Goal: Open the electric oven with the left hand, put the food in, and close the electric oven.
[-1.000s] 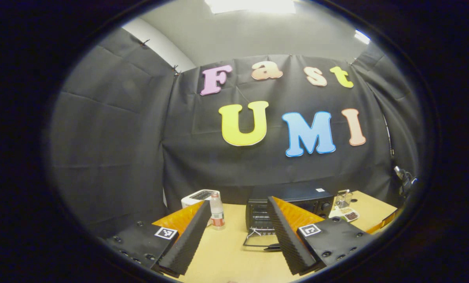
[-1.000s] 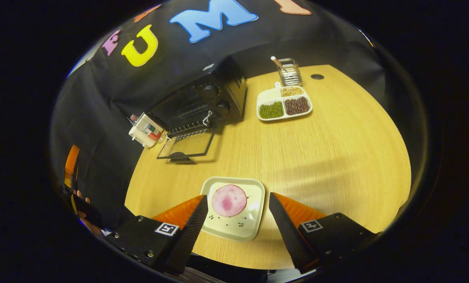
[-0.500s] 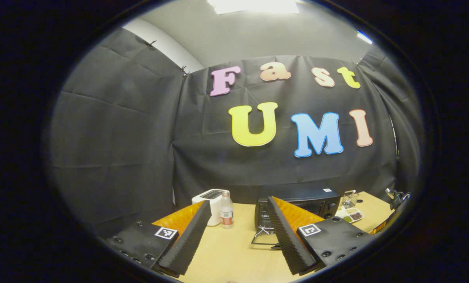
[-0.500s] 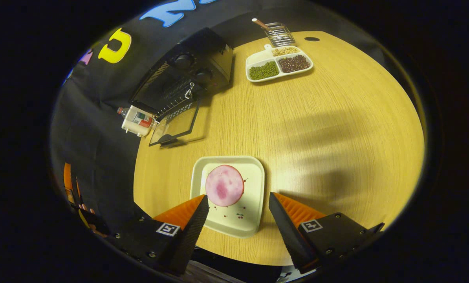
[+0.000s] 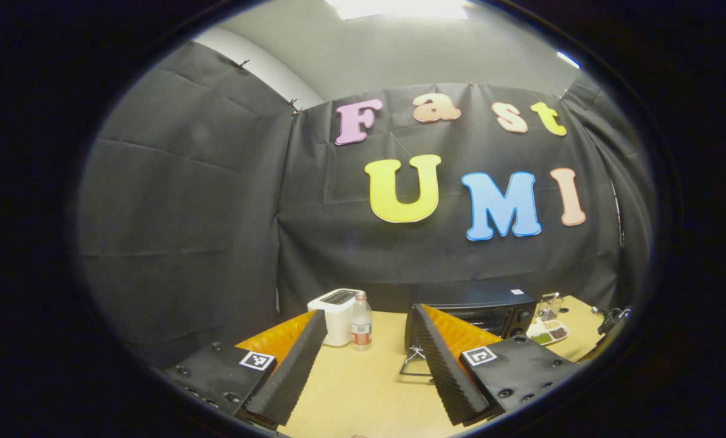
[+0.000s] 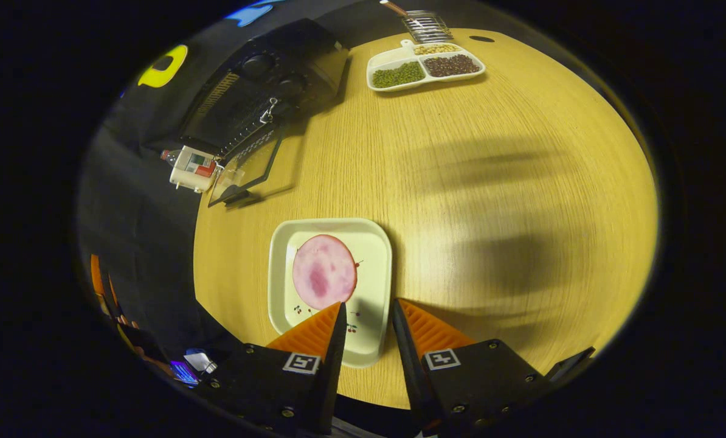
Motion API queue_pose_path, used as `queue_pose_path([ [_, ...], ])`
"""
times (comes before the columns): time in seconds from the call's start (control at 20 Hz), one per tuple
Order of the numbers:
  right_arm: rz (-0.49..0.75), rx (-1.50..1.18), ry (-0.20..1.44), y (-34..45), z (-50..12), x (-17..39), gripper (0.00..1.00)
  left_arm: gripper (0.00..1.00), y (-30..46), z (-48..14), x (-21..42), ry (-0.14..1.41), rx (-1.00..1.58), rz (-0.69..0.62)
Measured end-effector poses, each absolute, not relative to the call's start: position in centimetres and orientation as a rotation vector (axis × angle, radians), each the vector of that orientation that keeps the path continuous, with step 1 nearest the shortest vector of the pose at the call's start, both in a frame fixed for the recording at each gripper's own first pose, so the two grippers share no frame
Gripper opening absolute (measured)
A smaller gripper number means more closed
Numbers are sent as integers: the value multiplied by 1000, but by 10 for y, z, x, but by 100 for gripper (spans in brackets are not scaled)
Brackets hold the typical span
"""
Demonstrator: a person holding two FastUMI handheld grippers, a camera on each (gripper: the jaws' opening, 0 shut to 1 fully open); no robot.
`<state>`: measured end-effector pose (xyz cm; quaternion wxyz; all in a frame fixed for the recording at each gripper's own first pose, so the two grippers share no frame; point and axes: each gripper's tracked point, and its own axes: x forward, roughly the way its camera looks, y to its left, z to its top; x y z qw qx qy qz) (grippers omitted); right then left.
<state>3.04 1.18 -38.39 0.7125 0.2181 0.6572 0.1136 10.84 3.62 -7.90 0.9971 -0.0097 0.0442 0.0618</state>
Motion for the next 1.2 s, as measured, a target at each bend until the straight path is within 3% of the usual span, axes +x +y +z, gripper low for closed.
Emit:
queue_pose_path([
  [0.1,207,437,1463,-2,-384,26,45,97,36,-79,110,89,-18,122],
  [0.15,203,453,1459,-1,-391,31,10,100,35,-78,111,88,-22,119],
  [0.2,202,468,1464,0,-393,31,2,100,34,-77,111,88,-25,116],
  [1.2,189,679,1370,25,-356,33,1,100,27,-79,122,83,-43,58],
])
